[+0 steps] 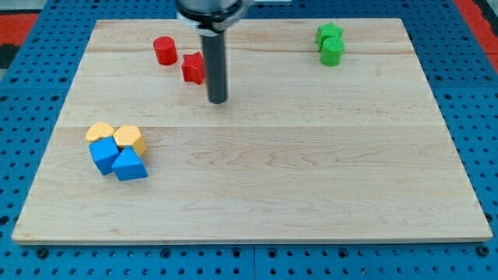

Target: Move the red star to the left side of the green circle

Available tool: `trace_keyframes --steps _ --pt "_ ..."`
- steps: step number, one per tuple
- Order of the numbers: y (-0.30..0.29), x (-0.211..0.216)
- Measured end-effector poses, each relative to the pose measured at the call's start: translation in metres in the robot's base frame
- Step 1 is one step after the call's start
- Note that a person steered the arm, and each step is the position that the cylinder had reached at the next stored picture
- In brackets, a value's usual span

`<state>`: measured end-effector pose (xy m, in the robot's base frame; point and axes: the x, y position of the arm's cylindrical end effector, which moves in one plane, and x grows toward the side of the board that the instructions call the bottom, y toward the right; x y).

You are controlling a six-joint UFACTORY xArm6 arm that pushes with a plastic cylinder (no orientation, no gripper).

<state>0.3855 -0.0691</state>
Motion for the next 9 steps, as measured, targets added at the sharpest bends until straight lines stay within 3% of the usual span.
trace_keyframes --steps 1,2,5,9 --pt "-0.047 -0.026" --pt "-0.052 -0.058" --pt "0.014 -0.116" --pt "0.009 -0.134"
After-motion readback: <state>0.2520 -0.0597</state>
